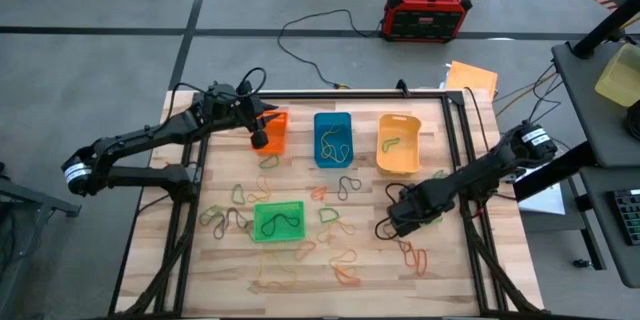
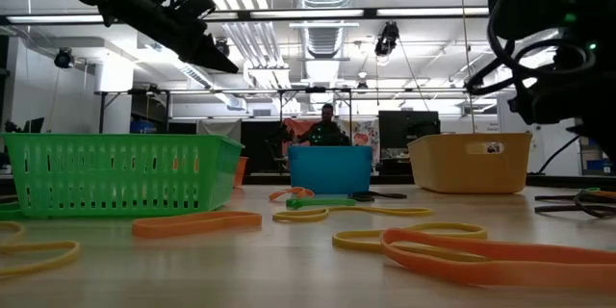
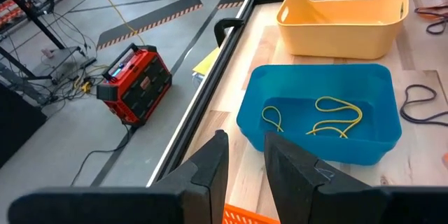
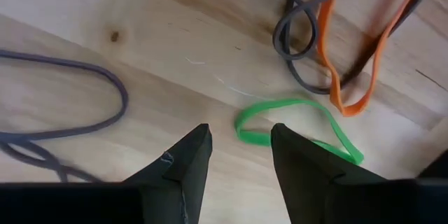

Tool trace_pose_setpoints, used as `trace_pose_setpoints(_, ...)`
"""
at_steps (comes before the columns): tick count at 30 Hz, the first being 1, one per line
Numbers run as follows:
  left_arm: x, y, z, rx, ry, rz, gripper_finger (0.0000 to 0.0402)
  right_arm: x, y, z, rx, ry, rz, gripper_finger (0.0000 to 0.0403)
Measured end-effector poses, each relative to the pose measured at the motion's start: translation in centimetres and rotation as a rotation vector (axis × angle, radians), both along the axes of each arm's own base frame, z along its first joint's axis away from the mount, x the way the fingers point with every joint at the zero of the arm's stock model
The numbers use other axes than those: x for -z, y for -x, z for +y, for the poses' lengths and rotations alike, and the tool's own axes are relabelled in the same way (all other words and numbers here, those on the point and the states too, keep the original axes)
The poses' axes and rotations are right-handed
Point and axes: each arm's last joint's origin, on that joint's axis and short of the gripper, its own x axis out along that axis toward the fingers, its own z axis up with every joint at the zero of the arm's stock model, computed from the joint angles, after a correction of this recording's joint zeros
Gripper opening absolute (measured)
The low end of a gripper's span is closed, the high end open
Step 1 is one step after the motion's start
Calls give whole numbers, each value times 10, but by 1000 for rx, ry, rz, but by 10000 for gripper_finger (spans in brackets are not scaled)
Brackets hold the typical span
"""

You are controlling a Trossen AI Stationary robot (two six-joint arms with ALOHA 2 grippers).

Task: Sort rubber bands into baskets
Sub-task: Put the green rubberband into the yellow bin

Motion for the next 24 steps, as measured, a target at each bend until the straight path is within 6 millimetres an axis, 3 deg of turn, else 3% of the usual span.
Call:
trace_pose_setpoints(10,0,0,0,-2,4,-1,78,12,-6,3,-9,-4,11,99)
trace_pose_setpoints(18,1,0,0,-3,12,5,78,13,-6,3,-12,-6,18,20)
trace_pose_setpoints(24,1,0,0,-3,12,5,78,4,-3,2,-12,-16,-8,9)
